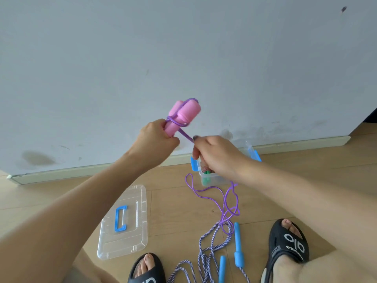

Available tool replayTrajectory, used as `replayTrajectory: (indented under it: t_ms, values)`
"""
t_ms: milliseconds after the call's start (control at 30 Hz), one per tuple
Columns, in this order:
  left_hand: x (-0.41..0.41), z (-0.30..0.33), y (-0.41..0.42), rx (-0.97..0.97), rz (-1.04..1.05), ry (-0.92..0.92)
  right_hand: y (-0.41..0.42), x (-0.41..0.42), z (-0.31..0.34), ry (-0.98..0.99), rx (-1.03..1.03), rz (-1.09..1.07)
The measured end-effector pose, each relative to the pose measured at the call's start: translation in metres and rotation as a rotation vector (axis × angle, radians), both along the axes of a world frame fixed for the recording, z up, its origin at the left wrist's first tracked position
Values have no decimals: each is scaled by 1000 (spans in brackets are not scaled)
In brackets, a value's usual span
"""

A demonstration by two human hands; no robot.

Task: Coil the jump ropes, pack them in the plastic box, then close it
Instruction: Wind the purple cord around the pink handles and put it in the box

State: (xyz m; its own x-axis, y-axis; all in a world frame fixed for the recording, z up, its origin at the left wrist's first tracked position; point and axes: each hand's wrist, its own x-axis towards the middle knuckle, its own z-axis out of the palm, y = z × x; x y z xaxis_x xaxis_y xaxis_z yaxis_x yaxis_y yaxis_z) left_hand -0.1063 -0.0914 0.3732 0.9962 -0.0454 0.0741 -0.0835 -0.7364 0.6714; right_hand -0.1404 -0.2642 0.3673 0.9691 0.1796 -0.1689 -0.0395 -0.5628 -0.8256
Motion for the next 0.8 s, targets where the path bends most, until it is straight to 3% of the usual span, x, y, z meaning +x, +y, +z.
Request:
replayTrajectory:
  t_ms: [100, 267, 467, 633, 800]
  values:
    - [18, -11, 24, 144, 109, 14, 0, -19, 1, -111, -208, 128]
    - [8, -29, 15, 607, -105, 0, -1, -29, 28, -530, -607, 308]
    - [-24, -20, -18, 829, -480, -152, -26, -3, 47, -747, -660, 238]
    - [-55, -12, -32, 614, -716, -437, -37, 17, 31, -447, -418, 303]
    - [-62, -3, -29, 297, -637, -445, -35, 26, 16, -182, -177, 119]
